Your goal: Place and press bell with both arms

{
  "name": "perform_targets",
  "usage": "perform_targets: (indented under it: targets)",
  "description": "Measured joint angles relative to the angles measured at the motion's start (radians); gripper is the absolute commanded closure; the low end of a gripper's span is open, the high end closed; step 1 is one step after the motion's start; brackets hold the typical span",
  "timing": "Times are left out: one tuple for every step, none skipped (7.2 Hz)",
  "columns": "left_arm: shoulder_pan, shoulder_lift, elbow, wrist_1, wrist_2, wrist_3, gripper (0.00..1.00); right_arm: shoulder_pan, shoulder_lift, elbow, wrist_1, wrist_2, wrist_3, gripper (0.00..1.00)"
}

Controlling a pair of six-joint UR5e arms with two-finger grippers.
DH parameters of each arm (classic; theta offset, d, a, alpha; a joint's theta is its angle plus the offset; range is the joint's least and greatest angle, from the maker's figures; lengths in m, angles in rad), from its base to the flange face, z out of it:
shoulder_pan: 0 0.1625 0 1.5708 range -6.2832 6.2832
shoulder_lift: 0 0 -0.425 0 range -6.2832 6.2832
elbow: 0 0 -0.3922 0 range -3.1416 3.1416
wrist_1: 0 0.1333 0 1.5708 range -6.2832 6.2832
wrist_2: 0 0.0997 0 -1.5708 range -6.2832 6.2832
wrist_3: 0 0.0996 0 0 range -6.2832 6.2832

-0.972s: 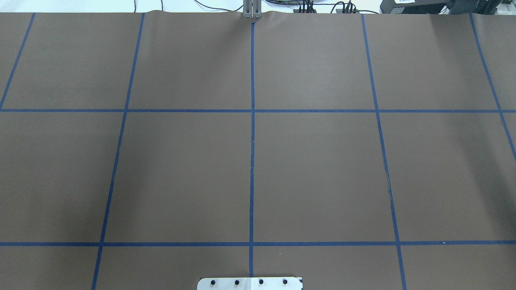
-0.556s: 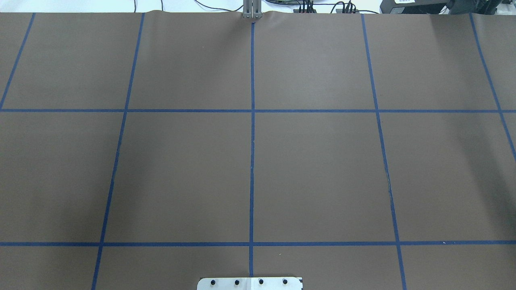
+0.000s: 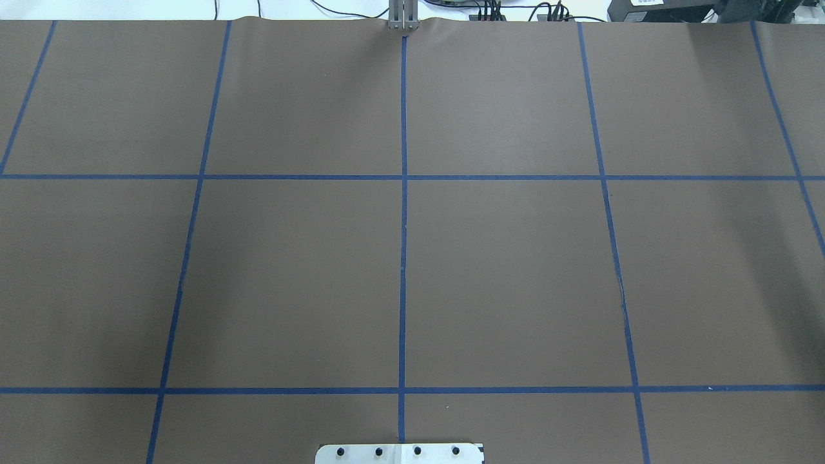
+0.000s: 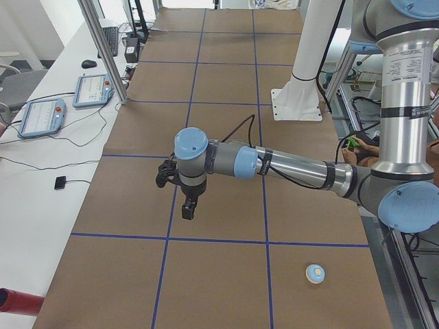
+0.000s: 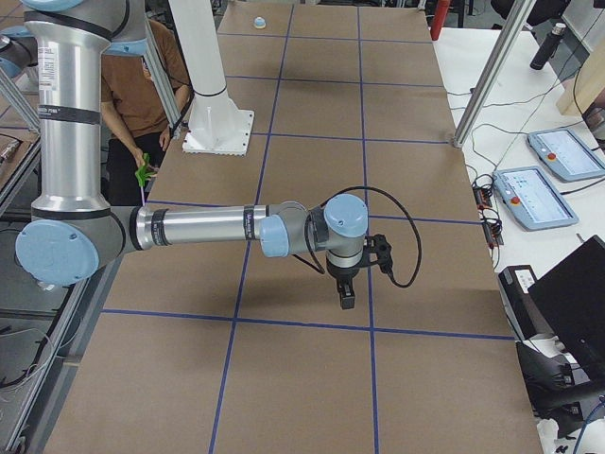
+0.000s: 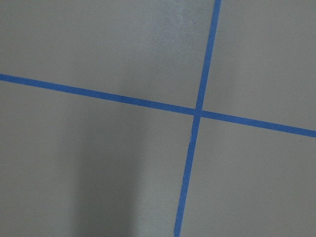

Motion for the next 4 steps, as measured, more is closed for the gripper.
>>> perform_targets:
  targets:
    - [-0.001, 0.016, -0.003, -0.001, 0.000, 0.005, 0.01, 0.000, -0.002, -0.004, 0.015, 0.011, -0.001, 0.00]
    - [0.000, 0.053, -0.005, -0.002, -0.001, 0.010, 0.00, 0.000, -0.002, -0.005, 0.025, 0.016, -0.001, 0.00]
    - [0.005, 0.100, -0.005, -0.002, -0.002, 0.012, 0.00, 0.000, -0.001, -0.005, 0.030, 0.017, 0.000, 0.00]
    - [0.017, 0.147, -0.006, 0.002, -0.004, 0.009, 0.00, -0.001, 0.001, -0.003, 0.032, 0.018, 0.001, 0.00]
